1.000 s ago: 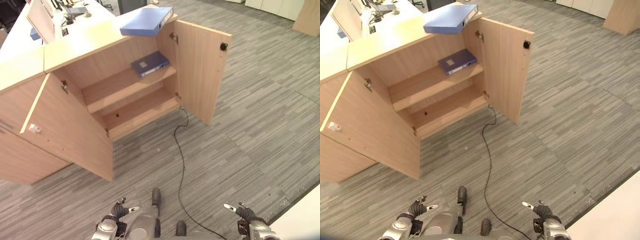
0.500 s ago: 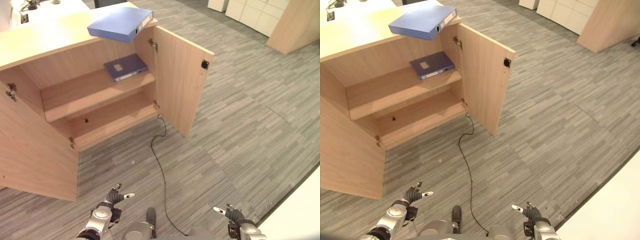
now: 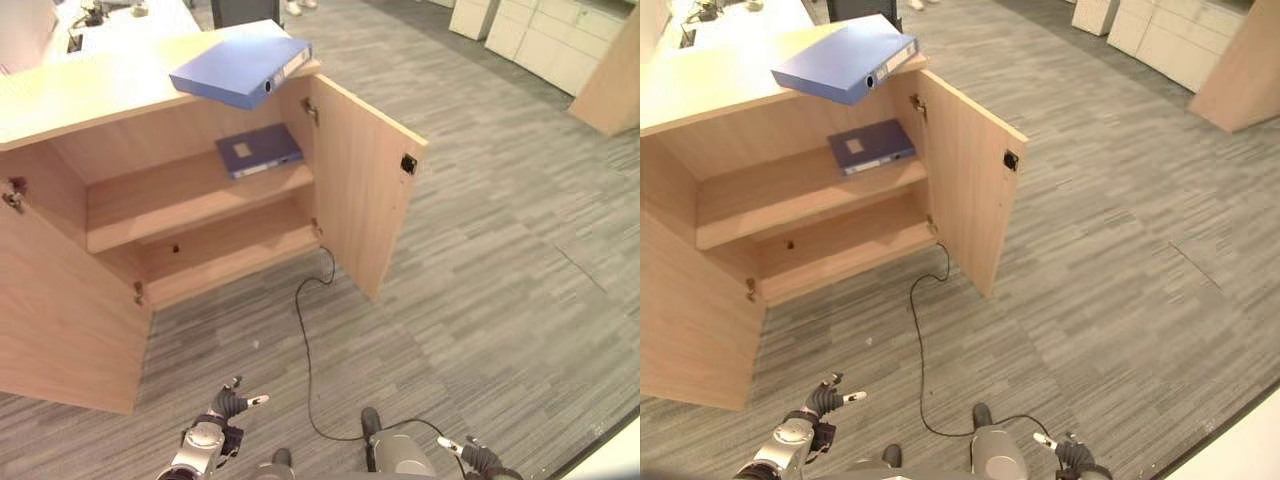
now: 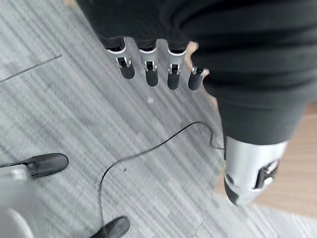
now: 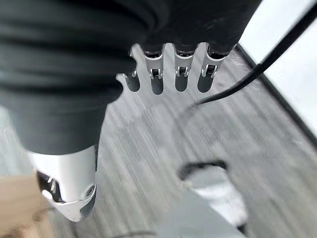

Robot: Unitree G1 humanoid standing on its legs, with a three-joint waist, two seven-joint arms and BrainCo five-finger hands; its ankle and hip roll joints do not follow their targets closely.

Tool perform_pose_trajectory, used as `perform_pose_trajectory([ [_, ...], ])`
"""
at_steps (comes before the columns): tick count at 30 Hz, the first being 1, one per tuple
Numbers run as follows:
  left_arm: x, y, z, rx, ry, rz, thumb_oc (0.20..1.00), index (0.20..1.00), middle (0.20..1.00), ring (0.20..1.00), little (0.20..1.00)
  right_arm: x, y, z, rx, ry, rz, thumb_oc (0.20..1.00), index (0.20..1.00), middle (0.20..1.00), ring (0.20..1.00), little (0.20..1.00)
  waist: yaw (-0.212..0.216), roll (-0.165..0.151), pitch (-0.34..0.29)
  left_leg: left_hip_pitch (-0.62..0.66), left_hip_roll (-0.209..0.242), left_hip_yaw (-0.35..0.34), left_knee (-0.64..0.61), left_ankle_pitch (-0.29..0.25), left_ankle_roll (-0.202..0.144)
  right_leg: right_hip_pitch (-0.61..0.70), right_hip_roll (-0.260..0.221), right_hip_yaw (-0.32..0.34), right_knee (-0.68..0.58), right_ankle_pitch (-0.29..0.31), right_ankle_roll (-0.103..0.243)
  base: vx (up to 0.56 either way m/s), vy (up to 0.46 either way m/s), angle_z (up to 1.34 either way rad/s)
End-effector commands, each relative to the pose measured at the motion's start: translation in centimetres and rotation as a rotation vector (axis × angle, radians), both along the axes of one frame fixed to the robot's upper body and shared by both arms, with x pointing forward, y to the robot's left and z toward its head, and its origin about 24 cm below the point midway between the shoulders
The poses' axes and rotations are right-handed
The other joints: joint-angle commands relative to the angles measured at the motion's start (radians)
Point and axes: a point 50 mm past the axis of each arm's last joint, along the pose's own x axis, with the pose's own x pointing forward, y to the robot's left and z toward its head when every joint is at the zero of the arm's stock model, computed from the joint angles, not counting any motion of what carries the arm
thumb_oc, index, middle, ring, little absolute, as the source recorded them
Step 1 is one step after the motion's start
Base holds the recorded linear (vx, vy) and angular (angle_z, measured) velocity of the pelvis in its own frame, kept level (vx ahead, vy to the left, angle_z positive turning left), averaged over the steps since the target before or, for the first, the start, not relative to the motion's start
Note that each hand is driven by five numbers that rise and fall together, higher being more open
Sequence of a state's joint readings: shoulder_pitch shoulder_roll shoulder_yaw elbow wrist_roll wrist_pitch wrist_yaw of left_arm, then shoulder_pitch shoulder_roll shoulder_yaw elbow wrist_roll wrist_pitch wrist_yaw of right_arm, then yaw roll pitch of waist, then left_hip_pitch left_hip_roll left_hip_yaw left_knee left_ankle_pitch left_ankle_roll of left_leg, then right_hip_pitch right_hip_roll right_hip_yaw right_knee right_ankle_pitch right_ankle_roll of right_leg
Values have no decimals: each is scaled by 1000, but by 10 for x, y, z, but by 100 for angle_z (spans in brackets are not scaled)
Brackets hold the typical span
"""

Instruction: Put the empty folder in the office cabinet

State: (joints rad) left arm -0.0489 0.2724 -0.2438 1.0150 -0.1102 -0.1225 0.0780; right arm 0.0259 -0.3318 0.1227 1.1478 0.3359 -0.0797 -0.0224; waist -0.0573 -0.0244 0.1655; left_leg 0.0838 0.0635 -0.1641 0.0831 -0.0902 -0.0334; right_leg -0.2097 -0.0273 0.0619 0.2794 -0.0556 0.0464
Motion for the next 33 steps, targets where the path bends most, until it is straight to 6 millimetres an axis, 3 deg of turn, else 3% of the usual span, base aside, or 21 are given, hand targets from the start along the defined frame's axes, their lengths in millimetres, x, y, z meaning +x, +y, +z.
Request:
perform_pose_trajectory([
  [1, 22, 12, 16, 37, -103, 16, 1000, 1000, 1000, 1000, 1000, 1, -5, 2, 0, -25, -40, 1000, 1000, 1000, 1000, 1000, 4, -11, -4, 73, -28, -12, -6, -69, -28, -7, -53, 29, -2, 42, 69, 162, -195, 31],
  [5, 20, 10, 14, 36, -92, 4, 1000, 1000, 1000, 1000, 1000, -8, -8, 1, -9, 9, -27, 1000, 1000, 1000, 1000, 1000, 0, 3, -25, 84, 37, -50, -61, 22, -70, 37, -43, -33, -25, 11, 57, 118, -214, 39],
  [10, 18, 9, 12, 26, -82, 17, 1000, 1000, 1000, 1000, 1000, -12, -11, 1, -20, 25, -12, 1000, 1000, 1000, 1000, 1000, 0, 7, -30, 71, 65, -53, -53, 47, -86, 57, -34, -56, -32, -9, 46, 47, -159, 26],
  [13, 20, 5, 11, 7, -81, 23, 1000, 1000, 1000, 1000, 1000, -12, -16, 2, -41, 30, -20, 1000, 1000, 1000, 1000, 1000, 10, -9, 4, -32, 49, -43, 99, 102, -84, 85, -42, -73, -12, -45, 18, -1, -158, 21],
  [18, 18, 4, 10, 0, -75, 38, 1000, 1000, 1000, 1000, 1000, -16, -24, 4, -55, 33, -59, 1000, 1000, 1000, 1000, 1000, 6, -31, 23, -118, 41, 38, 225, 102, -62, 103, -63, -73, -1, -62, -6, 42, -84, 18],
  [21, 16, 5, 9, -5, -72, 47, 1000, 1000, 1000, 1000, 1000, -20, -29, 5, -66, 42, -72, 1000, 1000, 1000, 1000, 1000, 18, -29, 21, -171, 72, 89, 140, 72, -77, 134, -89, -88, -23, -76, 13, 145, 32, 28],
  [23, 14, 6, 9, -3, -69, 49, 1000, 1000, 1000, 1000, 1000, -19, -30, 6, -72, 41, -71, 1000, 1000, 1000, 1000, 1000, 26, -22, 19, -181, 85, 93, 86, 86, -87, 147, -90, -87, -35, -80, 21, 196, 88, 32],
  [24, 12, 8, 8, 2, -62, 52, 1000, 1000, 1000, 1000, 1000, -17, -33, 7, -82, 35, -71, 1000, 1000, 1000, 1000, 1000, 45, -2, 17, -226, 120, 86, -5, 156, -108, 179, -84, -78, -61, -94, 34, 268, 120, 34],
  [25, 11, 10, 8, 5, -61, 57, 1000, 1000, 1000, 1000, 1000, -14, -33, 8, -84, 25, -73, 1000, 1000, 1000, 1000, 1000, 60, -1, 20, -249, 128, 93, -47, 176, -115, 208, -87, -68, -77, -106, 38, 390, 164, 26],
  [28, 9, 11, 7, 3, -61, 72, 1000, 1000, 1000, 1000, 1000, -8, -33, 10, -89, 11, -71, 1000, 1000, 1000, 1000, 1000, 92, -5, 21, -326, 122, 142, -120, 196, -130, 296, -104, -51, -148, -118, 57, 358, 153, -2],
  [29, 3, 10, 4, -8, -44, 99, 1000, 1000, 1000, 1000, 1000, -6, -29, 9, -83, 5, -63, 1000, 1000, 1000, 1000, 1000, 98, 7, -2, -311, 133, 149, -153, 203, -142, 321, -112, -37, -181, -116, 77, 317, 188, 6],
  [33, 2, 11, 3, -1, -40, 92, 1000, 1000, 1000, 1000, 1000, 1, -23, 8, -80, -3, -35, 1000, 1000, 1000, 1000, 1000, 113, 9, -17, -295, 116, 138, -130, 247, -138, 344, -161, -15, -230, -80, 109, 238, 213, -48],
])
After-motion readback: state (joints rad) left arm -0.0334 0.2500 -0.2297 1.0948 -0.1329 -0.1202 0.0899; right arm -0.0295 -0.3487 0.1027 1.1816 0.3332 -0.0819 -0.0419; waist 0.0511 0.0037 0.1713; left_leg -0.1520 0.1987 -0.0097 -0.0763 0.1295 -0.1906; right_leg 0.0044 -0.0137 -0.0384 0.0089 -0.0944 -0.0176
